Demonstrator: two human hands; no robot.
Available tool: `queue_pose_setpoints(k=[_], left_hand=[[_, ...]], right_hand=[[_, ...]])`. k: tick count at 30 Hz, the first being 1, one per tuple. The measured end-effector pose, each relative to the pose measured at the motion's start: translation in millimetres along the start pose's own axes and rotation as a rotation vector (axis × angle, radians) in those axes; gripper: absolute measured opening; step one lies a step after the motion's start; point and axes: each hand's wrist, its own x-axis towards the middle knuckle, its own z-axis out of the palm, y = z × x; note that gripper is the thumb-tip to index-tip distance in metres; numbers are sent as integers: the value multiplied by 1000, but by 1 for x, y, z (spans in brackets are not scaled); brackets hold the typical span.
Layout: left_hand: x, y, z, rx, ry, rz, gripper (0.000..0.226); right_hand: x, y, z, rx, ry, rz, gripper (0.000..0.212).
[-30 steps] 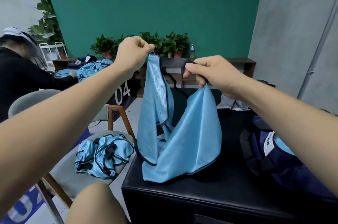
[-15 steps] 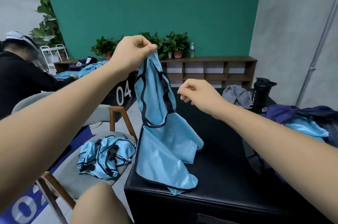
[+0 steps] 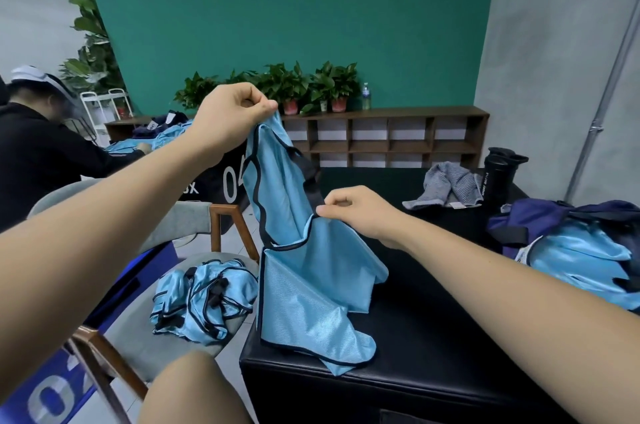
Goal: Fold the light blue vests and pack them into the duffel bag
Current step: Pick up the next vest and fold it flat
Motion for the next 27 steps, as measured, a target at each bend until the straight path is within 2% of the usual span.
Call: queue_pose_setpoints(k=[7, 13, 18, 19, 21, 24, 27], left_hand=[[-27, -25, 18, 122, -91, -90, 22], [-68, -3, 59, -22, -403, -214, 60], [-75, 5, 73, -61, -494, -200, 77], [-76, 6, 72, -76, -530, -176, 75], [-78, 6, 67, -80, -585, -119, 56], [-74, 1, 59, -73, -585, -63, 28], [-70, -4, 49, -88, -555, -49, 26]], right_hand=[[-6, -32, -26, -94, 111, -76, 29], [-2, -38, -23, -139, 108, -125, 25], [1, -33, -15, -130, 107, -136, 15], [1, -32, -16, -116, 123, -126, 12], [-1, -31, -19, -60, 144, -101, 6], [-5, -30, -21, 33, 140, -66, 28], [-8, -25, -25, 58, 46, -13, 42]])
